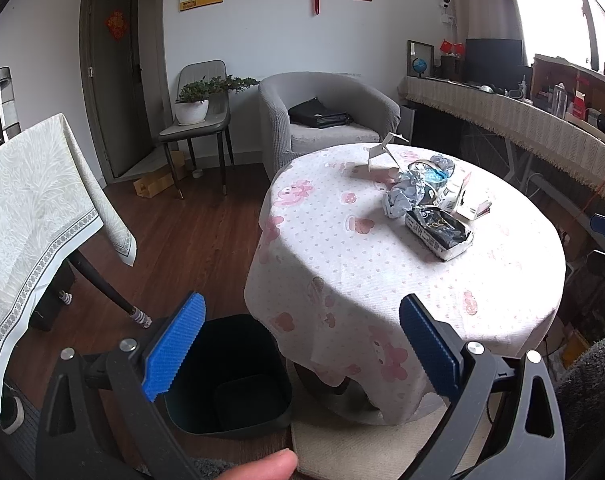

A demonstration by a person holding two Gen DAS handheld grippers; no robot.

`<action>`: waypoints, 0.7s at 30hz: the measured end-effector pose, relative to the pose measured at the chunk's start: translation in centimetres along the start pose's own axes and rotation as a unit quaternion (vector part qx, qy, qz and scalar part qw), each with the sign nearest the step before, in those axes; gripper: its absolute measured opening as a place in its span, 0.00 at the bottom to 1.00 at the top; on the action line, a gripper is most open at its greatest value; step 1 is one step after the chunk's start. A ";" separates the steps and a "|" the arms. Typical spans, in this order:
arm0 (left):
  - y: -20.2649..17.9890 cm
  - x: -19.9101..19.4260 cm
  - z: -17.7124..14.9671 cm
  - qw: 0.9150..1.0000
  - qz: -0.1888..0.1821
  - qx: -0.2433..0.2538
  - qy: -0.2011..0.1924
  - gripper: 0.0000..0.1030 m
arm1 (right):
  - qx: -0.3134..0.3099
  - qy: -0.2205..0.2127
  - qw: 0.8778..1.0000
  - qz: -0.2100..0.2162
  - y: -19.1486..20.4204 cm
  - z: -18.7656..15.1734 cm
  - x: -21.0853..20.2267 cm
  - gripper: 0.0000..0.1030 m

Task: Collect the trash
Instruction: 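Grasp the crumpled foil with the left gripper while the right gripper grasps the black Face tissue pack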

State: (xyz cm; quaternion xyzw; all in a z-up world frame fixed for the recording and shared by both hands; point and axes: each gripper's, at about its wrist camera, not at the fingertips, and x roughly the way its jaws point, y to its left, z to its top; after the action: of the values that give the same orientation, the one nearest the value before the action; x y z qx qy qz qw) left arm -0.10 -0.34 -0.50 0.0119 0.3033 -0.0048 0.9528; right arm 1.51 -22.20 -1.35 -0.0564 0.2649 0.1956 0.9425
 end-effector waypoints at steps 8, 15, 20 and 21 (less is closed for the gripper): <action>0.3 0.7 2.5 0.999 -0.033 -0.009 -0.013 0.95 | 0.004 0.015 0.999 0.045 1.3 2.3 3.7 0.97; -0.6 3.9 5.8 0.998 -0.059 0.002 -0.009 0.86 | 0.010 0.042 0.995 0.089 1.6 5.2 8.8 0.97; -1.9 6.3 8.0 0.995 -0.096 0.011 -0.008 0.83 | 0.029 0.059 0.994 0.093 1.2 5.4 11.2 0.97; -2.3 6.7 8.3 0.995 -0.103 0.012 -0.008 0.83 | 0.031 0.060 0.993 0.093 1.1 5.2 11.4 0.97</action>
State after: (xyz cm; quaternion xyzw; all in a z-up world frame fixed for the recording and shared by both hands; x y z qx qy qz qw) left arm 10.13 -2.85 2.40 -0.0082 0.2956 -0.1070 0.9493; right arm 12.49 -16.20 -2.86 -0.0142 0.3310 0.2702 0.9040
